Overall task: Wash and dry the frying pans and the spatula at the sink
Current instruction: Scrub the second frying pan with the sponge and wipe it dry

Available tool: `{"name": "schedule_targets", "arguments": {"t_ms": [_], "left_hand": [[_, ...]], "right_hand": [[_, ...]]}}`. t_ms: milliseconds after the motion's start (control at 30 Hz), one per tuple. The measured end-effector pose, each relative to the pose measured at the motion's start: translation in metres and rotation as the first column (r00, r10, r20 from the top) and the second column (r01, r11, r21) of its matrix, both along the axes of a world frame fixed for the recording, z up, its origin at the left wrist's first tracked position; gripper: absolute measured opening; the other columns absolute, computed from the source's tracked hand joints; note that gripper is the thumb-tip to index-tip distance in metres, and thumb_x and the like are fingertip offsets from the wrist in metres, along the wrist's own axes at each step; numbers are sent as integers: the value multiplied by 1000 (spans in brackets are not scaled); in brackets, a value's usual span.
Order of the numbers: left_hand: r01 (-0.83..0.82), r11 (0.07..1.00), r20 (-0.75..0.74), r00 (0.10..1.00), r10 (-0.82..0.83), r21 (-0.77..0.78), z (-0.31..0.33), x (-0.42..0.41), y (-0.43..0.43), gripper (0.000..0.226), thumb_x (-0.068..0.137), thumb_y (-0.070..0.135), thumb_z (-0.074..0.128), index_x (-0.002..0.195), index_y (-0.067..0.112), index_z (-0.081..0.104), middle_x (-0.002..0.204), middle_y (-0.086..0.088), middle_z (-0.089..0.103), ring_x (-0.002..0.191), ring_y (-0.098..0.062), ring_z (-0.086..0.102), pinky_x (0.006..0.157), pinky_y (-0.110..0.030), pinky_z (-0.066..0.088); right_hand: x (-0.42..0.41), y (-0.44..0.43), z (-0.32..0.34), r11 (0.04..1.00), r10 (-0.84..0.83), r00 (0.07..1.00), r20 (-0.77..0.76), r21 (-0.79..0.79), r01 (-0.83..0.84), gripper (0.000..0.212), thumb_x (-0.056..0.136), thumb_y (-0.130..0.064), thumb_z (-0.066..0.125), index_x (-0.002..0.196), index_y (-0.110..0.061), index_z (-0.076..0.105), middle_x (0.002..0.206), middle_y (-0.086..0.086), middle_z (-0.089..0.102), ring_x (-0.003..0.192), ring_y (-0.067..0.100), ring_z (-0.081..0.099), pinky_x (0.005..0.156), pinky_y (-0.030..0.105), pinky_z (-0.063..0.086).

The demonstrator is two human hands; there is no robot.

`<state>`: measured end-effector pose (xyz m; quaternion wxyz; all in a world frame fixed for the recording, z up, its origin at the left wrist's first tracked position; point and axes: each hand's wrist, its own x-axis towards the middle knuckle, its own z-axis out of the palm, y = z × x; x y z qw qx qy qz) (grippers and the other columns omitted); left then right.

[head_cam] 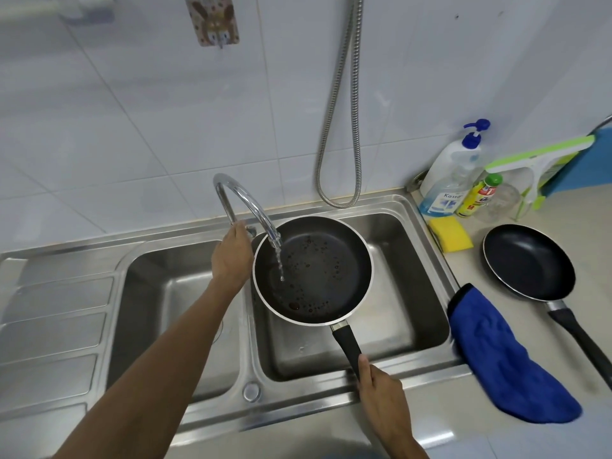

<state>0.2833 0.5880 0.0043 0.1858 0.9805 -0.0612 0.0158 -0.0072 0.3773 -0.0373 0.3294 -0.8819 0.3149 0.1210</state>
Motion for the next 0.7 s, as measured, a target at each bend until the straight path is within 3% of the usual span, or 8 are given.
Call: {"name": "schedule_targets", "arguments": {"t_ms": [367, 567, 700], "left_hand": [[-31, 979, 30, 999, 26, 201, 8, 19, 8, 20, 107, 15, 45, 118, 14, 61, 94, -14, 75, 82, -39, 72, 69, -45, 56], [23, 959, 18, 999, -29, 283, 17, 25, 3, 20, 102, 4, 46, 118, 7, 59, 97, -22, 72, 86, -44, 70, 73, -48, 55], [7, 949, -20, 1000, -1, 314, 23, 36, -8, 24, 98, -4, 47, 116, 0, 63, 101, -26, 71, 92, -46, 69, 77, -51, 55]], "right_hand": [[1, 3, -18, 999, -7, 1000, -13, 40, 8, 62, 101, -57, 23, 73, -25, 68, 72, -8, 68, 69, 7, 62, 72, 28, 50], [2, 8, -20, 998, -22, 1000, -1, 57, 22, 65, 95, -61, 19, 70, -25, 67, 66, -10, 66, 66, 5, 63, 70, 22, 49], [-1, 5, -32, 999, -25, 1000, -10, 28, 25, 70, 95, -67, 17, 69, -24, 67, 68, -9, 68, 68, 9, 64, 75, 31, 56]]}}
